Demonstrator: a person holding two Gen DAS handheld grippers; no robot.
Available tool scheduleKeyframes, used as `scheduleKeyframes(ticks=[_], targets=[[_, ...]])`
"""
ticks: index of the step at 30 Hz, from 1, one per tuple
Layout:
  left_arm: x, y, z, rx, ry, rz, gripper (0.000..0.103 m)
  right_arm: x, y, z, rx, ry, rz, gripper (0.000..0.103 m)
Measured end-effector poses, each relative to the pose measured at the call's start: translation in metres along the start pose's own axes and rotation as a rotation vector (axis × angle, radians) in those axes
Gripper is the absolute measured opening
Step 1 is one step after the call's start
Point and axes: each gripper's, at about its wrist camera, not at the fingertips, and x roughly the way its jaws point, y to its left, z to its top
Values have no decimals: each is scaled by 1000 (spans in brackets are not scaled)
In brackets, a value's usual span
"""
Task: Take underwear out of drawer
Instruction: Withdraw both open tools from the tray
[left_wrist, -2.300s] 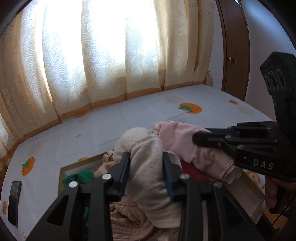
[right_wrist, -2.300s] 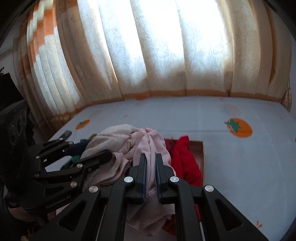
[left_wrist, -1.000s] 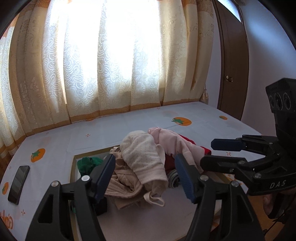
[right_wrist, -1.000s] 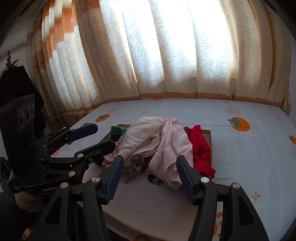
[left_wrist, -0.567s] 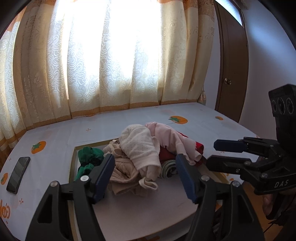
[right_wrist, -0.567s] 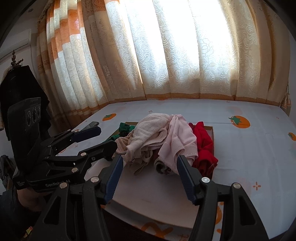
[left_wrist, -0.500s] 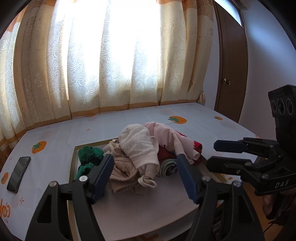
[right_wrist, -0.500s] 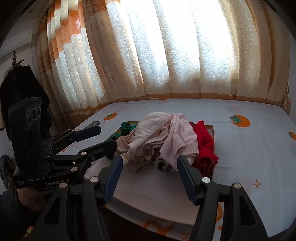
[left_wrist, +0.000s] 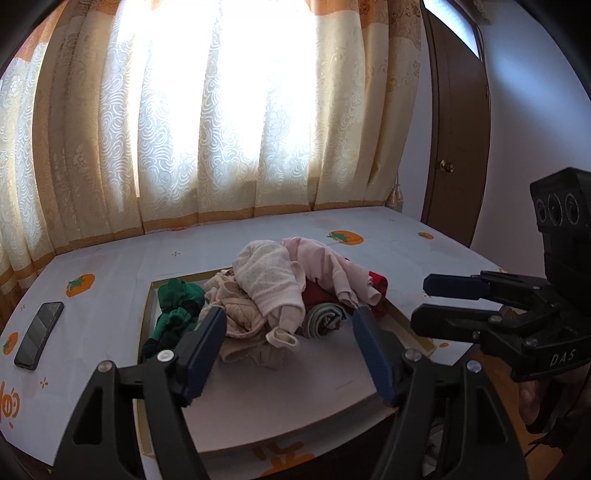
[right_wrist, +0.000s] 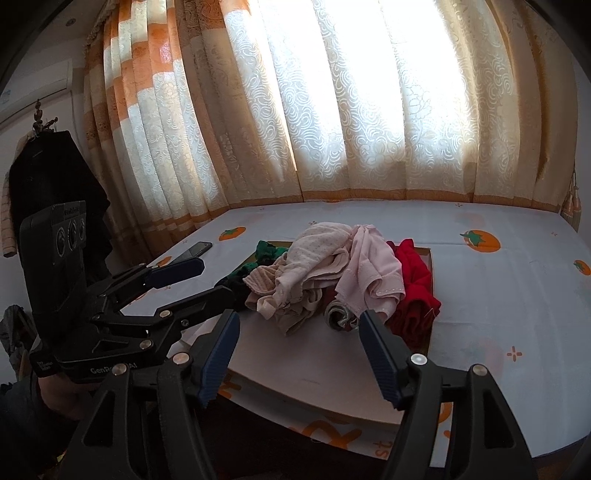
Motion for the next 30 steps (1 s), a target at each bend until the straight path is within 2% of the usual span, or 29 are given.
scheduleKeyframes(ticks=[30], targets=[[-38, 4, -37, -86, -3, -26, 72, -37, 24, -37, -25, -10, 58, 70]])
